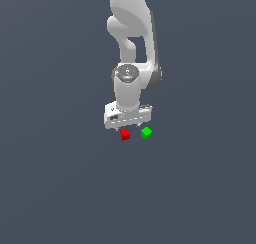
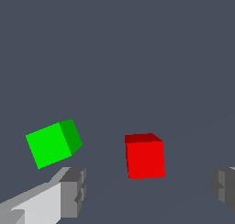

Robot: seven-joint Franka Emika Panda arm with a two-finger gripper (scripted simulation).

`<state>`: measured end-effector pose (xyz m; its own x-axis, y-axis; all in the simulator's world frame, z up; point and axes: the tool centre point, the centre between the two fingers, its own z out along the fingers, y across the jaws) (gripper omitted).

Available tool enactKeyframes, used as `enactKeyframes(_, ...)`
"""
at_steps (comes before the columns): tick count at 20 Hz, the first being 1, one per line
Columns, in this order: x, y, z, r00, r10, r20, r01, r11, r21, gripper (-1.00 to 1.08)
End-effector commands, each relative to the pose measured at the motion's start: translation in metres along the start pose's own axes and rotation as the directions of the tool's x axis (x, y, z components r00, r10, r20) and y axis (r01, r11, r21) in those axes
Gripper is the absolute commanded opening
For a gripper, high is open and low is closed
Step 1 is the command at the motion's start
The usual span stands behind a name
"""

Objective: Stack the red cube on top of the green cube.

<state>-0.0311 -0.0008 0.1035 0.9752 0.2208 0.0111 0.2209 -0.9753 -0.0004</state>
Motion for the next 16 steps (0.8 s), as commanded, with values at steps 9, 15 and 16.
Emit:
enactKeyframes(9,-0.014,0.011,0.033,0.998,-0.062,0.011,0.062,0.998,0.001,1.0)
enactKeyframes(15,-0.014,0.011,0.04,0.998,-0.058,0.012,0.058,0.998,0.001,1.0)
enactKeyframes(16,-0.014,0.011,0.044,0.998,-0.058,0.012,0.058,0.998,0.001,1.0)
